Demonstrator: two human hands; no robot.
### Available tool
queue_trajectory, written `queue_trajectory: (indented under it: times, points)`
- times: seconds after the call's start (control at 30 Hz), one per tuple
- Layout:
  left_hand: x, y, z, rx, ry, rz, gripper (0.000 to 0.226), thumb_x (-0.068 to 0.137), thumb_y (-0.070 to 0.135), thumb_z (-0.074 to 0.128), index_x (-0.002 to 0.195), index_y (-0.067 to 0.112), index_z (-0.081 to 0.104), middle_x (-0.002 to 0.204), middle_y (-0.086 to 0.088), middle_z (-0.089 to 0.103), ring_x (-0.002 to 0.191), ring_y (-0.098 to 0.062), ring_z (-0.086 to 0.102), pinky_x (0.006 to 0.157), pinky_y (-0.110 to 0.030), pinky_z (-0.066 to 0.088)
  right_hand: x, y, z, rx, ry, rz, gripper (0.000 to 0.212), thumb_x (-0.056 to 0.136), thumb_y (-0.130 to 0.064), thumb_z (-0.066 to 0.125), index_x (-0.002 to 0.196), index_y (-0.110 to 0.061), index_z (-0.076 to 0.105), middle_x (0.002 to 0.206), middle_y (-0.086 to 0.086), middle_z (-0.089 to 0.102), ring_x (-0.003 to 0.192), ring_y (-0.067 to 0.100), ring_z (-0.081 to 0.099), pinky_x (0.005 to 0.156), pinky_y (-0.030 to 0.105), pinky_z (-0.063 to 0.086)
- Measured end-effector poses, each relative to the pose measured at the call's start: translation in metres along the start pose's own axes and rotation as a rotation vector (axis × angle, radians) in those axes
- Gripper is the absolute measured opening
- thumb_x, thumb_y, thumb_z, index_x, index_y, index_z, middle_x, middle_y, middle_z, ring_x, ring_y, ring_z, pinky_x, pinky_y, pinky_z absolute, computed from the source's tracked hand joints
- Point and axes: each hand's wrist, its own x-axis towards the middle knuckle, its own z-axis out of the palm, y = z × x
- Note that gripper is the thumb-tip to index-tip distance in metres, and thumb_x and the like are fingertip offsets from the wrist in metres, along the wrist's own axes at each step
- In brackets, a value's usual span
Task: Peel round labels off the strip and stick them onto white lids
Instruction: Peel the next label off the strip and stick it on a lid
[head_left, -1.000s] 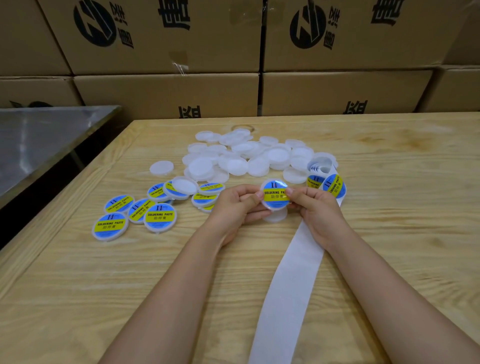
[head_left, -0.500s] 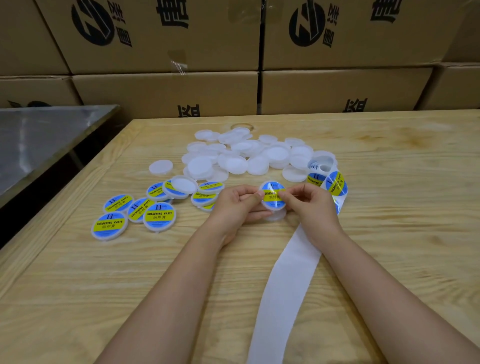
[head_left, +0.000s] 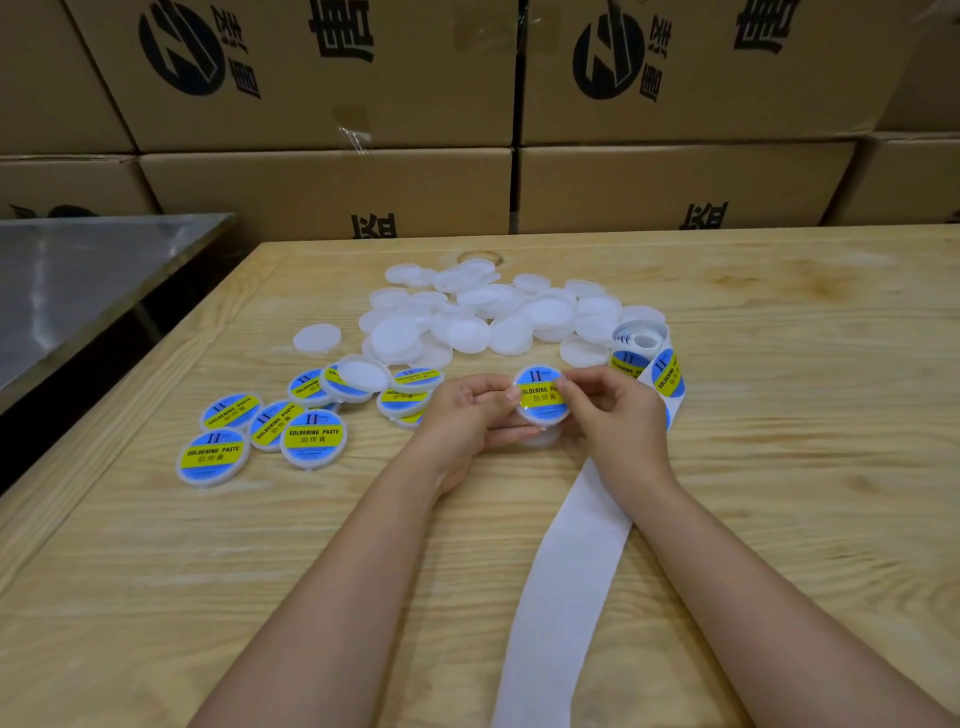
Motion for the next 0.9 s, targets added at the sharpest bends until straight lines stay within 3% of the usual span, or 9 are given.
queue_trajectory:
  times: [0.1,0.2,0.33,0.47,0.7,0.9]
  points:
    - [-0.0017,-0.0019,0.0015,0.049,-0.042,0.018,0.008,0.092,0.001,0.053,0.093,-0.003,0.059,0.080,-0.015,0.070,0.071,-0.020,0.071,0.068,-0.030,0.059,0.0022,0.0011,-0.0001,0.003,0.082,-0.012,0.011,0.084,-0.018,0.069,0.074,-0.014,0.064,0.071,-0.011,0.067,0.071,0.008,0.065,0.068,0.020,0.051]
    - [-0.0027,-0.0037,0.0024,0.093,-0.057,0.048,0.009,0.091,-0.001,0.054,0.097,-0.005,0.059,0.081,-0.016,0.068,0.069,-0.018,0.070,0.064,-0.027,0.058,0.0027,0.0013,0.0009,-0.038,0.125,-0.005,0.024,0.079,-0.028,0.073,0.069,-0.014,0.056,0.064,-0.009,0.061,0.064,0.006,0.059,0.061,0.016,0.045]
    - [-0.0028,-0.0059,0.0033,0.126,-0.040,0.091,0.007,0.089,-0.004,0.055,0.088,0.000,0.060,0.065,-0.004,0.068,0.062,-0.013,0.068,0.063,-0.025,0.058,0.0015,0.0013,0.0044,-0.179,0.103,-0.017,0.039,0.068,-0.040,0.079,0.072,-0.018,0.047,0.068,-0.006,0.057,0.061,0.003,0.052,0.057,0.012,0.039]
    - [-0.0023,-0.0071,0.0039,0.094,0.000,0.133,0.009,0.087,-0.004,0.057,0.082,0.003,0.060,0.057,-0.001,0.067,0.056,-0.011,0.066,0.059,-0.024,0.058,0.0002,-0.0017,0.0059,-0.133,0.003,-0.017,0.040,0.067,-0.040,0.080,0.078,-0.027,0.044,0.077,-0.011,0.056,0.064,-0.005,0.052,0.058,0.008,0.040]
    - [0.0003,-0.0045,-0.0032,-0.019,0.050,0.142,0.009,0.090,0.005,0.054,0.090,0.005,0.064,0.068,-0.002,0.071,0.059,-0.010,0.066,0.058,-0.022,0.056,-0.0037,-0.0058,0.0017,-0.052,-0.108,-0.112,0.035,0.070,-0.025,0.080,0.086,-0.030,0.049,0.082,-0.008,0.060,0.068,0.000,0.052,0.061,0.014,0.042]
    - [0.0029,-0.0052,-0.0019,0.044,0.116,0.151,0.016,0.094,0.006,0.050,0.088,0.009,0.064,0.067,0.002,0.070,0.059,-0.009,0.060,0.050,-0.019,0.048,-0.0066,-0.0054,-0.0007,-0.074,-0.080,-0.173,0.015,0.081,-0.014,0.072,0.080,-0.016,0.057,0.078,-0.001,0.066,0.072,0.013,0.060,0.067,0.027,0.048]
